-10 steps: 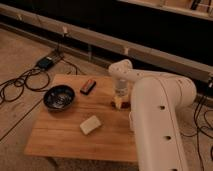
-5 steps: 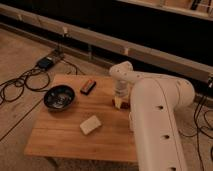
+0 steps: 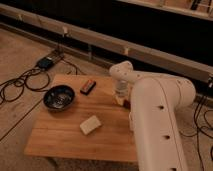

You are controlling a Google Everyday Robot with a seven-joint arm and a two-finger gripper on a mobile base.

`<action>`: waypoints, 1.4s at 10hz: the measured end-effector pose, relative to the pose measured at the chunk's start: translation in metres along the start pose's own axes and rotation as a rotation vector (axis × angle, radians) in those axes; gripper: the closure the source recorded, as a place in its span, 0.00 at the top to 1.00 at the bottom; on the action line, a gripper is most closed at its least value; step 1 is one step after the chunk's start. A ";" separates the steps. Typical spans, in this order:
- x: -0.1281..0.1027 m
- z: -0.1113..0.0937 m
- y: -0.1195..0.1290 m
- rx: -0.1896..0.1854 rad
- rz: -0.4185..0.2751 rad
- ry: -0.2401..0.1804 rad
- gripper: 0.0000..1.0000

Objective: Place the pepper in the ceramic bowl

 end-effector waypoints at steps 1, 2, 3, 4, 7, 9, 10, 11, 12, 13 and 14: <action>-0.005 -0.013 -0.001 0.012 0.014 -0.007 0.00; -0.012 -0.025 -0.001 0.024 0.025 -0.013 0.00; -0.026 -0.042 0.001 0.045 0.031 -0.025 0.00; -0.036 -0.054 0.003 0.062 0.033 -0.031 0.00; -0.073 -0.081 0.019 0.097 0.033 -0.045 0.00; -0.093 -0.091 0.033 0.109 0.023 -0.038 0.00; -0.102 -0.093 0.040 0.110 0.016 -0.031 0.00; -0.109 -0.094 0.047 0.111 0.003 -0.022 0.00; -0.118 -0.095 0.055 0.110 -0.017 -0.014 0.00; -0.130 -0.096 0.065 0.110 -0.053 -0.005 0.00; -0.141 -0.097 0.072 0.111 -0.088 0.001 0.00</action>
